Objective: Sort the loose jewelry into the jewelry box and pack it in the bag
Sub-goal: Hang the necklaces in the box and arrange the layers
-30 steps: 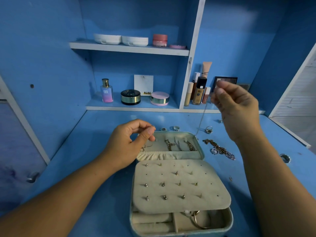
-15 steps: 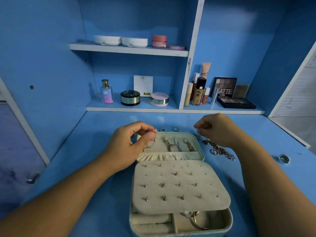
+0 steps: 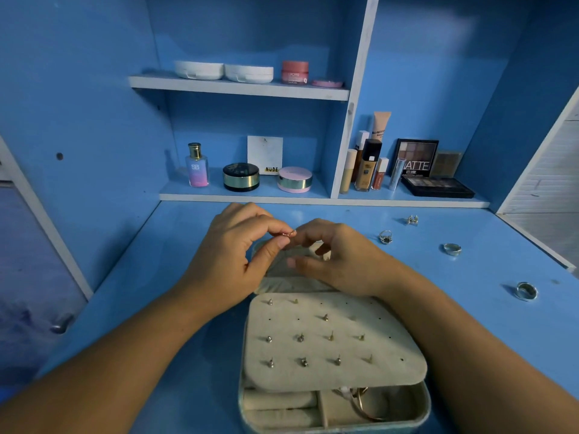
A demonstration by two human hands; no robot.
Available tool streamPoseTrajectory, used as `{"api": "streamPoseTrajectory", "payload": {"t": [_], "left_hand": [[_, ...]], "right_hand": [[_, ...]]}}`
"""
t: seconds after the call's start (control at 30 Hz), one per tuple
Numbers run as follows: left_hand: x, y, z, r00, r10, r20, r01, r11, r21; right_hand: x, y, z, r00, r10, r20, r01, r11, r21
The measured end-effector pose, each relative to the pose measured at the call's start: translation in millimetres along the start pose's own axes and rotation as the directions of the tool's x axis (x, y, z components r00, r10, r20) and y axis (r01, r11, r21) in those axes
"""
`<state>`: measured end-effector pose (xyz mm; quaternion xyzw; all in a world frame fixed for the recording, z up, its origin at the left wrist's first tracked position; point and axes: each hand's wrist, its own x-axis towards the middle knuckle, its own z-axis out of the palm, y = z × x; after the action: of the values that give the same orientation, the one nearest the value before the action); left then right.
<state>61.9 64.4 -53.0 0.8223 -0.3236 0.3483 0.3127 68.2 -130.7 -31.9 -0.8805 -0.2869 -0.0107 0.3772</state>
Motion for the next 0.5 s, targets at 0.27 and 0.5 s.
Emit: {"api": "streamPoseTrajectory", "payload": {"t": [0.27,0.5], "left_hand": [[1.4,-0.7,-2.5,0.997,-0.003,-0.08,0.011,0.996,0.091],[-2.2,-0.7,2.3,0.926,-0.376,-0.021,0.366,0.912,-0.184]], "right_hand": [[1.1,-1.5,-2.5,0.979,0.196,-0.046,-0.141,0.831,0.538],[5.5,5.0,-8.4,0.945,0.316,-0.083,-0.147,0.639,0.755]]}}
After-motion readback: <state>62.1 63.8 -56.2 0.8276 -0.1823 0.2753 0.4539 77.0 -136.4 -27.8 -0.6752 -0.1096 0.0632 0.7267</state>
